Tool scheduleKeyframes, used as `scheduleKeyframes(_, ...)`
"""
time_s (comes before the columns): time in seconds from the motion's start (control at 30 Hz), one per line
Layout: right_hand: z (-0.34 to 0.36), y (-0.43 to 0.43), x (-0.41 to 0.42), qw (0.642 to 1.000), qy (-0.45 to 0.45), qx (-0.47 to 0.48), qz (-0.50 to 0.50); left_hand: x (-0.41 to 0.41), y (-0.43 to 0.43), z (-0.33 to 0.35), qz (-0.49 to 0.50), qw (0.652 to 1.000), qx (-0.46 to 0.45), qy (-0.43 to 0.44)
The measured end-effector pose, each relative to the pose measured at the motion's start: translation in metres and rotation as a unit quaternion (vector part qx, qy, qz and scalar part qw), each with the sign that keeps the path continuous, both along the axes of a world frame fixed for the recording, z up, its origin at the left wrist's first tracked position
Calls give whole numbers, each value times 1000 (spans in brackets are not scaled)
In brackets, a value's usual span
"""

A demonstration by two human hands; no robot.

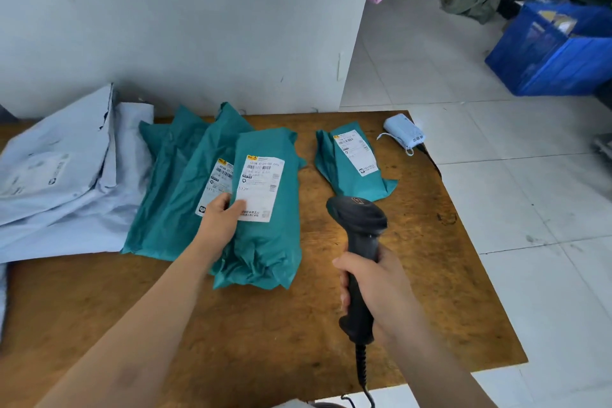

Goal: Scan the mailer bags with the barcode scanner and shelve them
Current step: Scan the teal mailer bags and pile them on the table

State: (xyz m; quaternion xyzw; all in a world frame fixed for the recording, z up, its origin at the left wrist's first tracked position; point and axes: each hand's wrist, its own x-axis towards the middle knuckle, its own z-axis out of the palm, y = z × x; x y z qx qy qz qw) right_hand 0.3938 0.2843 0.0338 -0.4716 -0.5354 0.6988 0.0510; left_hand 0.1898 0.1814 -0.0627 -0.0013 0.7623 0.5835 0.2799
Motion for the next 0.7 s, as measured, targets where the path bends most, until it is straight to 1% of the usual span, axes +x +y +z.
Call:
scheduleKeyframes(0.13, 1, 0, 1, 1000, 1, 5, 1, -2, 7, 0, -11, 999, 19, -26)
scheduleKeyframes(0.2, 2, 2, 4, 1000, 2, 7, -1, -6, 10, -2, 6, 1000, -4, -2)
scheduleKeyframes(0.27, 2, 4, 6, 1000, 1, 7, -9, -6, 15, 4, 56, 996, -20, 66)
scheduleKeyframes(0.33, 2, 8, 7, 1000, 1, 8, -22, 1, 23, 19, 97, 979, -37, 175)
scheduleKeyframes(0.37, 2, 9, 8, 1000, 0, 8, -29, 6, 30, 28, 100, 968, -36, 227)
scheduleKeyframes(0.43, 4, 13, 10, 999, -1, 8, -41, 16, 51, 44, 72, 953, -6, 295)
scheduleKeyframes(0.5, 7, 19, 13, 999, 1, 9, -51, 28, 80, 52, 10, 944, 36, 329)
scheduleKeyframes(0.57, 11, 28, 16, 998, 3, 17, -60, 41, 115, 51, -75, 946, 46, 314)
scheduleKeyframes(0.6, 13, 33, 18, 998, 3, 24, -64, 46, 133, 45, -124, 951, 28, 282)
scheduleKeyframes(0.67, 17, 45, 22, 996, 3, 34, -79, 54, 169, 26, -208, 959, -55, 184)
scheduleKeyframes(0.7, 18, 50, 25, 995, 5, 33, -91, 55, 184, 15, -224, 963, -88, 124)
